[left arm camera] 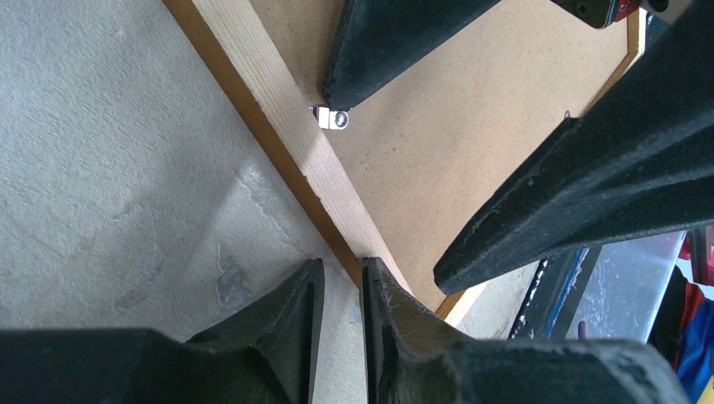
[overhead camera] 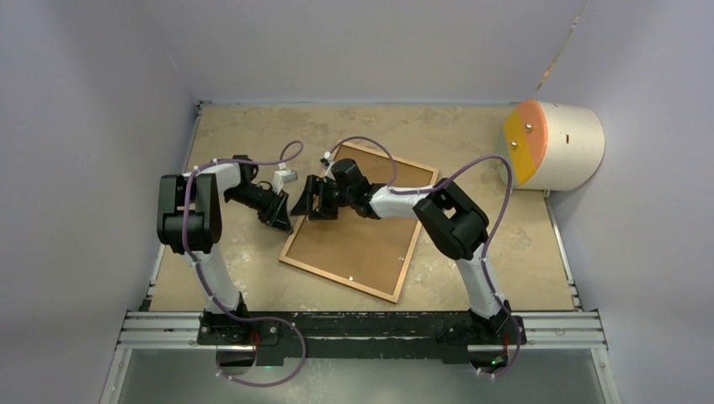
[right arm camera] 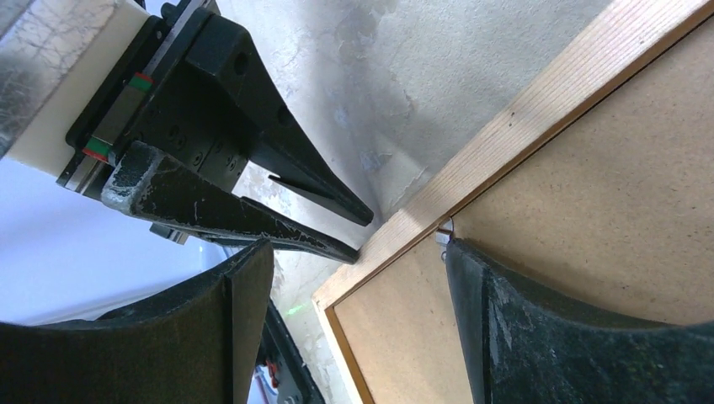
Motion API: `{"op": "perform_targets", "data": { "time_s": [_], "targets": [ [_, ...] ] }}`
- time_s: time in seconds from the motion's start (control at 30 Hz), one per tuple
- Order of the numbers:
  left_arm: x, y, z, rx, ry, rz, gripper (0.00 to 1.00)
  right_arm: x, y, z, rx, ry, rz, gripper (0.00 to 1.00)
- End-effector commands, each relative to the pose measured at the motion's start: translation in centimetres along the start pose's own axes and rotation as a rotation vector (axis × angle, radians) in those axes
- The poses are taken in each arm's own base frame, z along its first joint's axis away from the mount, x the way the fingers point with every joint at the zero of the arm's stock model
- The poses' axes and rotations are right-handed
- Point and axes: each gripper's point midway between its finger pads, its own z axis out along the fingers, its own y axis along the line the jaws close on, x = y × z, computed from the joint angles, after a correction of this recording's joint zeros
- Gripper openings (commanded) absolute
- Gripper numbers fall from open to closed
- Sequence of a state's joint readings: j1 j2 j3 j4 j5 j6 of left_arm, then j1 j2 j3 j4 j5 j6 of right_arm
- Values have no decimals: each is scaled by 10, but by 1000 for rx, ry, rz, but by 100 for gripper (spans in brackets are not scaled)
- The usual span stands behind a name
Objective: Put the photo into the frame
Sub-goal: Install the photo frame at the center of the board.
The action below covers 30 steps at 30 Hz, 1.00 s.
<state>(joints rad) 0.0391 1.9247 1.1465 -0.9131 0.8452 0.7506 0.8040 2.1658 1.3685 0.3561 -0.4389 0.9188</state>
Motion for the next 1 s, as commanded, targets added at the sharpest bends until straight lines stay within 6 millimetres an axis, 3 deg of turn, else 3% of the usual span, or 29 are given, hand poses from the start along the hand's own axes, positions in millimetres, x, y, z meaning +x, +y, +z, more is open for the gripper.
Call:
{"op": "perform_targets", "data": {
  "time_s": [0.0, 0.43, 0.53, 0.67, 0.8, 0.87, 0.97],
  "targets": [
    [5, 15, 0, -70, 26, 63, 25, 0, 5, 6, -11, 9, -16, 77],
    [8, 15, -1, -78, 32, 71, 24, 2, 8, 3, -12, 32, -9, 77],
    [4, 17, -3, -91, 26, 71, 24, -16, 12, -8, -5, -13, -21, 78],
    [-17, 22, -12, -85, -32, 55, 26, -55, 7, -34, 2, -101, -7, 80],
    [-44, 25, -15, -54, -100, 31, 39, -86, -18, -53, 46, -161, 14, 80],
    [-57, 30, -14, -55, -132, 16, 52, -94, -27, -55, 73, -172, 12, 80],
    [-71, 40, -10, -60, -157, 4, 57, -100, -41, -50, 115, -170, 17, 80]
  ]
}}
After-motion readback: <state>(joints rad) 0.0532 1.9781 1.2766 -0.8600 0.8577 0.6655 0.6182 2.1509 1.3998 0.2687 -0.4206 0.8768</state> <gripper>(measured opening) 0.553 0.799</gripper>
